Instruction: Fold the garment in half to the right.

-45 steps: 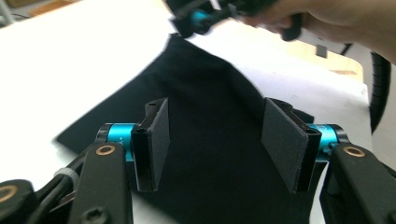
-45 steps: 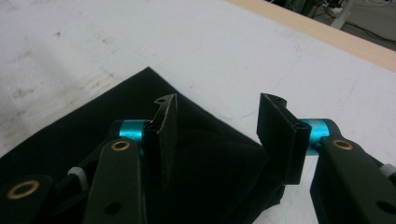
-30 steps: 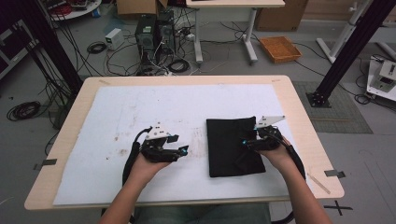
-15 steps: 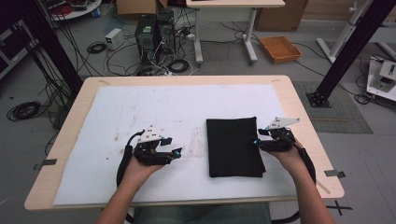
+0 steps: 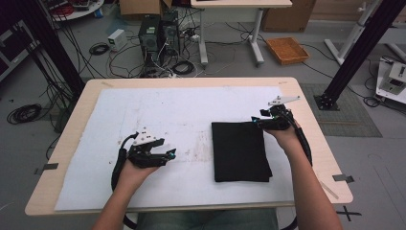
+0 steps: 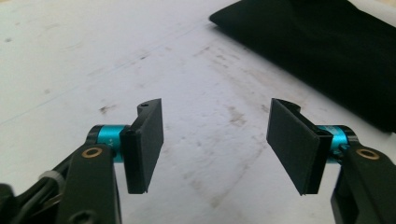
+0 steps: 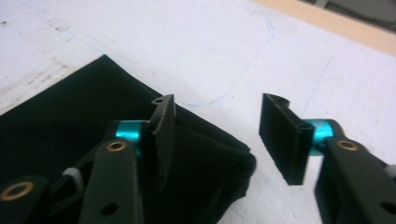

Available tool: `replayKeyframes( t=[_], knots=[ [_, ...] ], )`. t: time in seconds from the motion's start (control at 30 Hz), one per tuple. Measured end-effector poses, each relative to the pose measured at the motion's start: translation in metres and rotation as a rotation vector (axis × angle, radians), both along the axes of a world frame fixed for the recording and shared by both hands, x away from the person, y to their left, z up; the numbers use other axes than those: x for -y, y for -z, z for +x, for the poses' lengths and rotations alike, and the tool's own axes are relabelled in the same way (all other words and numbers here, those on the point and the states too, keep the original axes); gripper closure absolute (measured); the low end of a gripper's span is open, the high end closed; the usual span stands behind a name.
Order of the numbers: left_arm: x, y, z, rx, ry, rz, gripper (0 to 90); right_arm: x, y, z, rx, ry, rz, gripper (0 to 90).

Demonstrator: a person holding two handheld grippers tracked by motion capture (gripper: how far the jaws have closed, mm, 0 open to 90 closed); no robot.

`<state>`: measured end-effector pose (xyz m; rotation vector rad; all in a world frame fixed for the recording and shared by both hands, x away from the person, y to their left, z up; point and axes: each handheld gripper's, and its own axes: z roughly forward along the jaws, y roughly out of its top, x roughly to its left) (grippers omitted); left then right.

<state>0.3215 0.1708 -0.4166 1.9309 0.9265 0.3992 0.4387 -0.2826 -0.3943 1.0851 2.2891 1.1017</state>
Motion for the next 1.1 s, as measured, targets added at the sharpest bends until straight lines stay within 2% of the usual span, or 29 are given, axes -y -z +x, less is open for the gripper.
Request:
replayKeyframes(
  t=[0.07, 0.17, 0.23, 0.37, 0.47, 0.57, 0.63, 0.7, 0.73, 0.77, 0.8, 0.9, 1.0, 1.03, 1.1],
  knots=[
    [-0.005, 0.000, 0.000, 0.000, -0.014, -0.008, 35.6, 0.003, 0.006, 0.005, -0.031, 0.012, -0.026, 53.6],
    [-0.008, 0.000, 0.000, -0.001, -0.022, -0.018, 35.7, 0.007, 0.017, 0.010, -0.099, 0.014, -0.049, 73.2],
    [-0.010, 0.000, 0.000, -0.004, -0.023, -0.019, 35.6, 0.009, 0.021, 0.011, -0.107, 0.018, -0.041, 82.9],
    [-0.010, 0.000, 0.000, -0.005, -0.023, -0.013, 35.6, 0.011, 0.019, 0.013, -0.087, 0.039, -0.027, 85.2],
    [-0.009, 0.000, -0.001, -0.004, -0.023, -0.013, 35.6, 0.016, 0.017, 0.014, -0.072, 0.069, 0.008, 85.2],
    [-0.008, 0.000, -0.001, -0.005, -0.023, -0.012, 35.7, 0.019, 0.020, 0.016, -0.081, 0.079, 0.006, 85.1],
    [-0.008, 0.000, -0.001, -0.006, -0.020, -0.007, 35.7, 0.018, 0.023, 0.017, -0.089, 0.079, -0.013, 84.7],
    [-0.008, 0.000, -0.001, -0.006, -0.020, -0.008, 35.6, 0.018, 0.025, 0.017, -0.081, 0.090, -0.021, 78.3],
    [-0.008, 0.000, -0.001, -0.003, -0.021, -0.007, 35.6, 0.018, 0.024, 0.016, -0.071, 0.109, -0.030, 71.4],
    [-0.008, 0.000, -0.001, -0.003, -0.021, -0.007, 35.6, 0.018, 0.024, 0.016, -0.071, 0.109, -0.030, 71.4],
    [-0.008, 0.000, -0.001, -0.003, -0.027, -0.017, 35.6, 0.021, 0.023, 0.013, -0.066, 0.127, -0.011, 61.8],
    [-0.010, 0.000, -0.001, -0.009, -0.032, -0.015, 35.6, 0.025, 0.017, 0.000, -0.051, 0.107, 0.021, 53.0],
    [-0.012, 0.000, 0.000, -0.012, -0.037, -0.011, 34.8, 0.029, 0.011, -0.020, 0.002, 0.088, 0.032, 50.3],
    [-0.012, 0.000, 0.000, -0.012, -0.037, -0.011, 34.6, 0.029, 0.011, -0.020, 0.002, 0.088, 0.032, 50.3],
    [-0.013, 0.000, 0.001, -0.010, -0.039, -0.017, 34.4, 0.032, 0.010, -0.035, 0.012, 0.058, 0.045, 50.2]
  ],
)
